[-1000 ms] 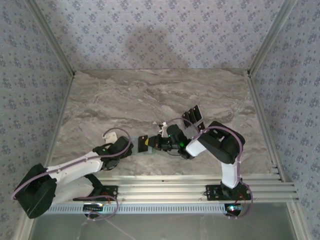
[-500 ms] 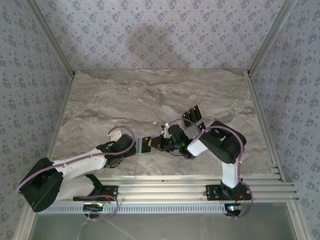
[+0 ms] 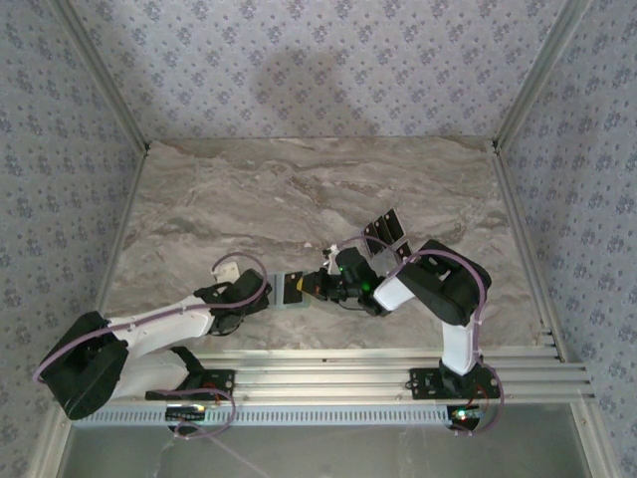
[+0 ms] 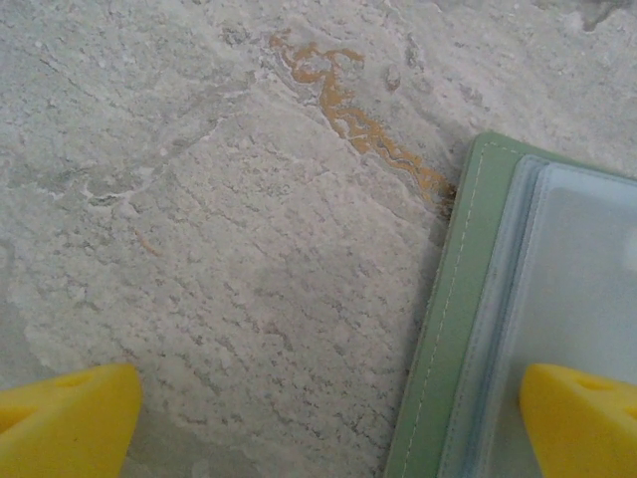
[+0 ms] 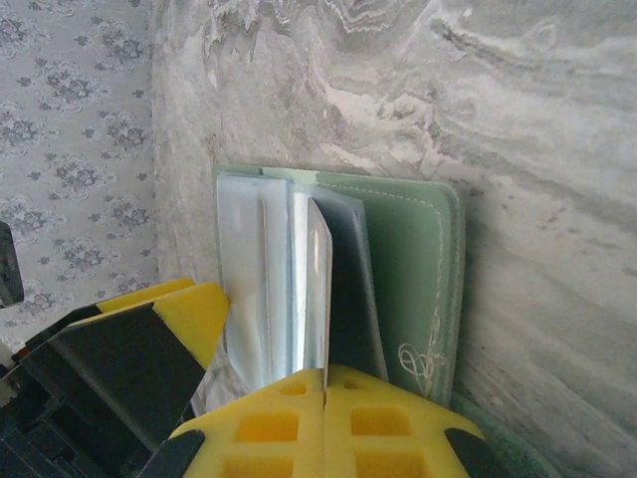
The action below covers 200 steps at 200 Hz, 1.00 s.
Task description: Put the credit cards into the card holder
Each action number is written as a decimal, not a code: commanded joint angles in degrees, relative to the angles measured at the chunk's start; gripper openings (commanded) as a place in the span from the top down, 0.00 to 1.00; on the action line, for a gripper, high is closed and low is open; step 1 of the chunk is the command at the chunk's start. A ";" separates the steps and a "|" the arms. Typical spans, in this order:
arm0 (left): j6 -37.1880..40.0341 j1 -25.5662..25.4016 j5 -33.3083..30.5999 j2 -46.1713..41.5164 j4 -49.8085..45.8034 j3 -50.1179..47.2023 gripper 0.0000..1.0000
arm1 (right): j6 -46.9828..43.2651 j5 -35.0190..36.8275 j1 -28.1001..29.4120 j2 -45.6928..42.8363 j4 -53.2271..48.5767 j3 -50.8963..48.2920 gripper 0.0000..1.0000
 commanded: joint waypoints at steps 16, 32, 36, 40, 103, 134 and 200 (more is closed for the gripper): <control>-1.04 -0.32 -1.56 -0.21 -2.72 -1.08 0.03 | -1.85 -0.64 0.35 -1.90 -2.66 2.29 1.00; -1.13 -0.37 -1.46 -0.29 -2.66 -1.34 0.03 | -1.99 -0.71 0.67 -2.42 -2.92 3.16 1.00; -1.18 -0.32 -1.46 -0.29 -2.66 -1.42 0.03 | -2.06 -0.76 0.79 -2.46 -3.03 3.27 1.00; -1.22 -0.37 -1.41 -0.29 -2.65 -1.44 0.03 | -2.06 -0.77 0.76 -2.48 -3.08 3.49 1.00; -1.46 -0.32 -1.45 -0.30 -2.23 -2.23 0.03 | -1.13 -1.07 1.38 -0.04 -1.77 5.43 1.00; -1.47 -0.31 -1.46 -0.29 -2.41 -2.18 0.03 | -0.90 -1.29 1.90 1.10 -1.37 5.96 1.00; -1.40 -0.32 -1.54 -0.55 -2.72 -2.14 0.03 | -0.03 -1.03 2.25 2.65 0.77 4.48 1.00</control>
